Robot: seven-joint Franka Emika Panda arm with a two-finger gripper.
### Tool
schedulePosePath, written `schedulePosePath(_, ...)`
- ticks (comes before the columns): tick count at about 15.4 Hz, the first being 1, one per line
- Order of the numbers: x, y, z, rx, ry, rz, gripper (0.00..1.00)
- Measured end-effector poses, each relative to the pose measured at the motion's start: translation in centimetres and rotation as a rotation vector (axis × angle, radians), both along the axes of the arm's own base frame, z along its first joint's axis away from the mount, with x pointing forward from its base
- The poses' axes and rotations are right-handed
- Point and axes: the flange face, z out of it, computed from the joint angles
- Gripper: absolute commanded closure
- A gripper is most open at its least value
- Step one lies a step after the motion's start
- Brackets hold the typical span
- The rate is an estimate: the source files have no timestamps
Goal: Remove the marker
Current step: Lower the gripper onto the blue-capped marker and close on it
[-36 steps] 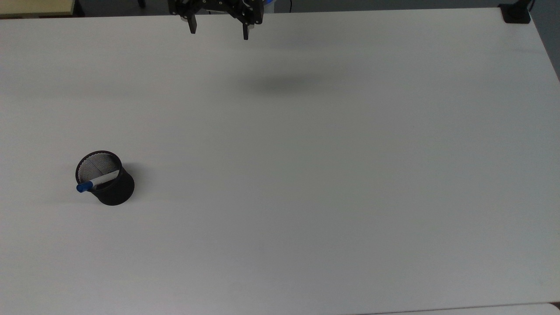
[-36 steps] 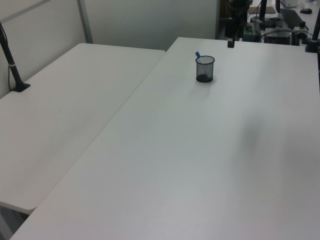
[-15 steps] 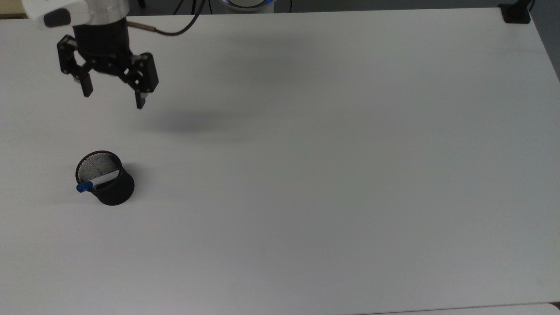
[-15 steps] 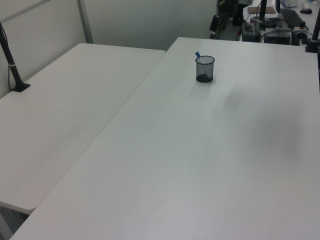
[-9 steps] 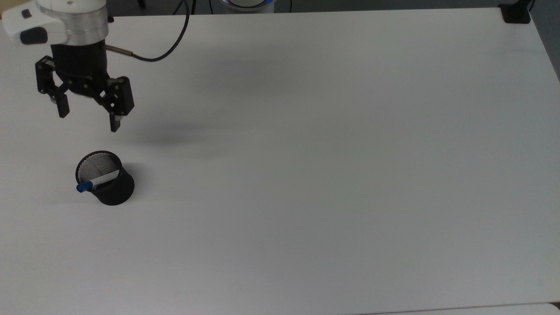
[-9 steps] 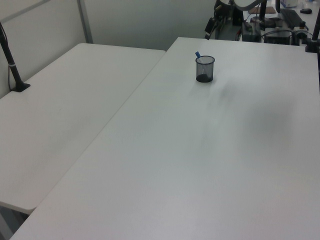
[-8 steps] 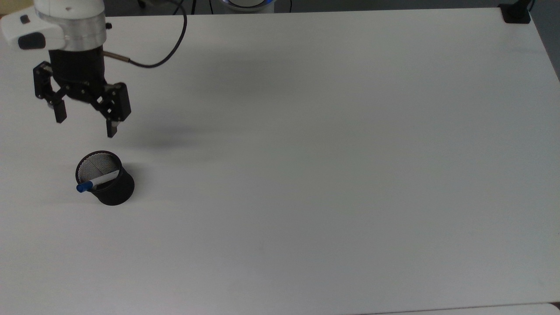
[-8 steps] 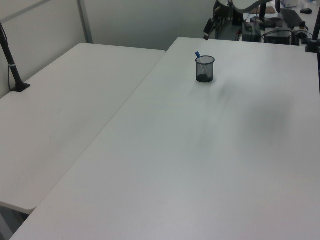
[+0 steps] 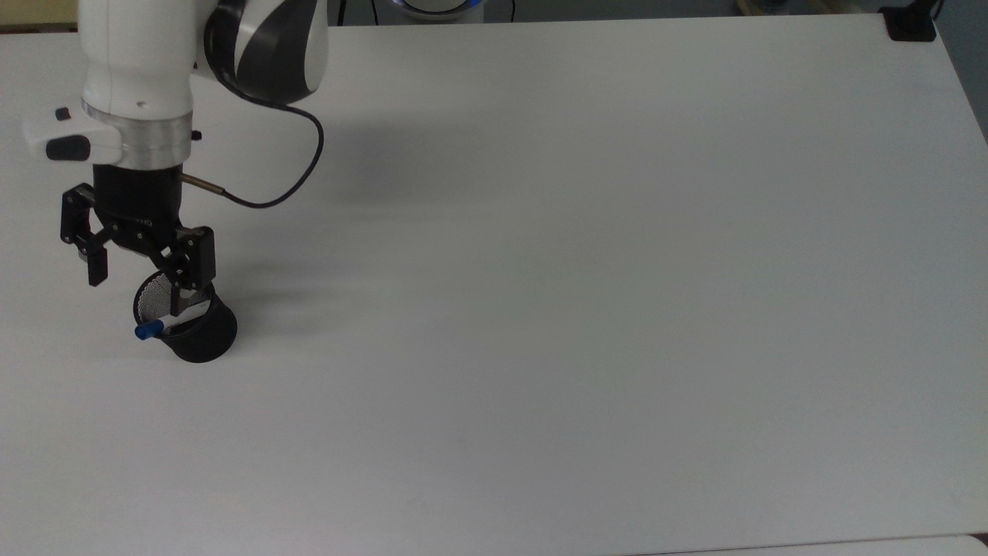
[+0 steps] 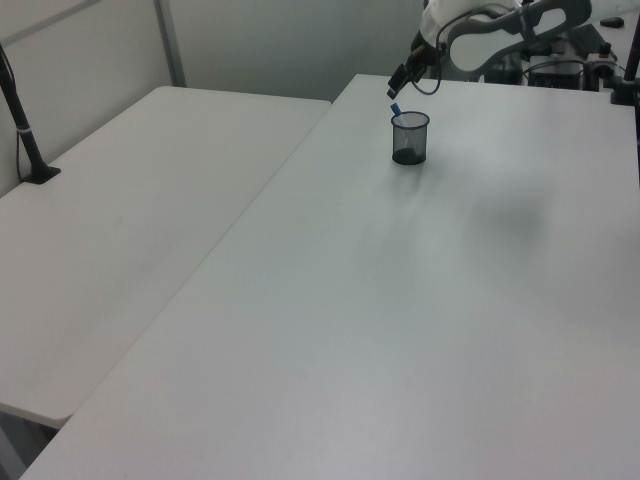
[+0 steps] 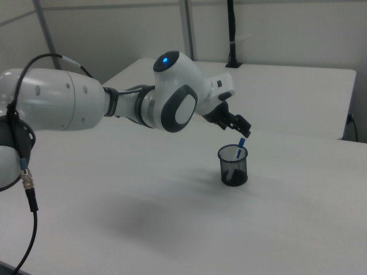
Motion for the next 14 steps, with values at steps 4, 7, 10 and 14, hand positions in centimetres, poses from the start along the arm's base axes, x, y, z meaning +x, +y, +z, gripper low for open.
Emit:
schedulePosePath(4,0.4,-0.7,-2.6,-0.01,-0.001,-0.006,0.19)
schedulePosePath(7,0.5,-1.6,-4.2,-0.016,-0.023,-0.01,0.33)
schedulePosePath(10,0.6,-2.1,-5.2,-0.018,-0.033,-0.012,0.57)
schedulePosePath(14,0.7,-2.1,-5.1,-0.021,-0.045,-0.01,0.8)
